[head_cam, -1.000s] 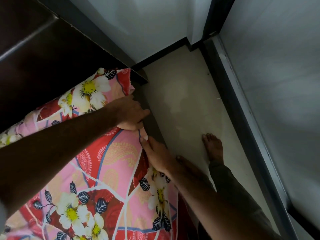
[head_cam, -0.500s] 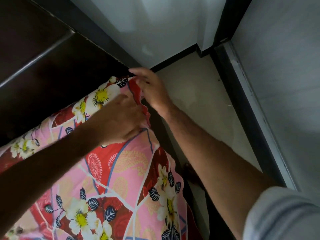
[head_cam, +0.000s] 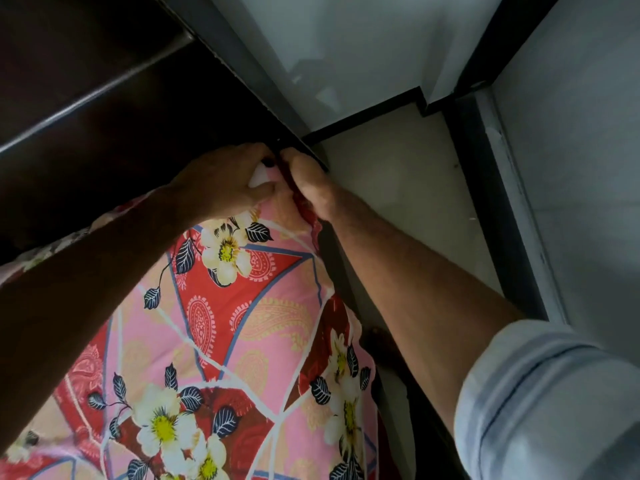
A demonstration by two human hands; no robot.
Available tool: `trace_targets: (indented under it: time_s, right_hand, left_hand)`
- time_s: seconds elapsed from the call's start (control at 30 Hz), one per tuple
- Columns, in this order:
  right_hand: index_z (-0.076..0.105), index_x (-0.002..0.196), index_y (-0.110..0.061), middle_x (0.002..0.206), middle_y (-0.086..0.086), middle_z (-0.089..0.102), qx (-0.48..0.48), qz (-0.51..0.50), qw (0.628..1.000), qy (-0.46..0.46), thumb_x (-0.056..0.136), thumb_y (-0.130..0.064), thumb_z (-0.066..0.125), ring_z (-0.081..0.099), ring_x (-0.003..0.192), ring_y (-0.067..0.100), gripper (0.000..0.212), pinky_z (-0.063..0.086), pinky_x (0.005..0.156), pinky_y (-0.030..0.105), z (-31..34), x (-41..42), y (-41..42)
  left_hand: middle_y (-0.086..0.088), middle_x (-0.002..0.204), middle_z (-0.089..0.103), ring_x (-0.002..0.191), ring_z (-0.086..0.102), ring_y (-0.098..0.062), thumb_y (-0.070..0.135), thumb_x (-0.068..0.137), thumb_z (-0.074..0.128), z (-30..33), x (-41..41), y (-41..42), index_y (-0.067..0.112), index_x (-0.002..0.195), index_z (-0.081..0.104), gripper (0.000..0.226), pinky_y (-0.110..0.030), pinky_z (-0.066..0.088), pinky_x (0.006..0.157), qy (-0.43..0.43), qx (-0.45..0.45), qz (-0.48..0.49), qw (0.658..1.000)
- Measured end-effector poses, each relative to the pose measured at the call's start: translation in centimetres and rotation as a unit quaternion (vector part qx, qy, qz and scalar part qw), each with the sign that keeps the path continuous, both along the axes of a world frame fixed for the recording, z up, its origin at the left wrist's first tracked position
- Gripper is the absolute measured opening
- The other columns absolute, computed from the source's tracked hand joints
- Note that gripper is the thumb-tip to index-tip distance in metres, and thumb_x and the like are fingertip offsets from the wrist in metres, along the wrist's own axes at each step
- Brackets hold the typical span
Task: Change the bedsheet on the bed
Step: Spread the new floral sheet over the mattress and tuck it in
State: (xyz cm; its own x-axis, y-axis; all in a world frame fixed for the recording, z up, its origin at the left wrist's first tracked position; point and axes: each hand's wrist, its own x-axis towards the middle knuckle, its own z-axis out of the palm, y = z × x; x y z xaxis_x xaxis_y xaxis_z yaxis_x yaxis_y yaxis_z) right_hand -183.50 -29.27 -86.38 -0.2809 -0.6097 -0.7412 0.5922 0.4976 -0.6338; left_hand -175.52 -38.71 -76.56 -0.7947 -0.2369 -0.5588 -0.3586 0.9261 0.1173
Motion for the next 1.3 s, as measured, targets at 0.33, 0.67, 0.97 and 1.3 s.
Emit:
trace_targets:
  time_s: [0.33,0.67,0.97,1.3]
  right_hand:
    - [0.06,0.129,-0.004,0.11,0.009,0.062,-0.009,0.13,0.991,0.04,0.102,-0.019,0.048,0.061,0.098,0.02,0.033,0.048,0.07,0.021,0.3,-0.9,5.5]
    - [0.056,0.125,-0.025,0.12,-0.006,0.06,0.08,-0.081,0.987,0.11,0.103,-0.014,0.046,0.059,0.106,0.002,0.026,0.049,0.088,0.024,-0.1,10.0,27.5]
    - [0.03,0.152,-0.037,0.151,-0.021,0.038,-0.066,-0.024,0.987,0.146,0.106,-0.037,0.043,0.038,0.141,0.004,0.048,0.036,0.112,0.029,8.9,24.9,33.7]
    - [0.054,0.128,-0.029,0.124,-0.001,0.056,0.016,-0.066,0.991,0.113,0.1,-0.052,0.038,0.054,0.116,0.017,0.04,0.045,0.099,0.051,2.1,25.3,32.2]
  left_hand:
    - [-0.017,0.119,0.067,0.107,0.062,-0.034,0.034,0.102,0.049,-2.5,-5.2,2.1,0.013,0.126,0.061,0.035,-0.038,0.046,0.086,-0.158,-0.05,-0.042,0.985]
    - [-0.019,0.129,0.059,0.116,0.058,-0.037,0.065,0.089,0.056,-3.9,-2.9,9.6,0.016,0.14,0.045,0.072,-0.06,0.037,0.108,-0.231,-0.317,-0.269,0.88]
    - [-0.016,0.143,0.052,0.133,0.045,-0.042,0.052,0.102,0.043,1.6,13.8,24.4,0.016,0.139,0.051,0.052,-0.062,0.025,0.113,-0.218,-0.069,-0.444,0.866]
    - [-0.005,0.14,0.052,0.128,0.05,-0.031,0.057,0.101,0.039,-2.3,11.1,25.9,0.025,0.135,0.053,0.049,-0.05,0.037,0.108,-0.252,-0.113,-0.464,0.842]
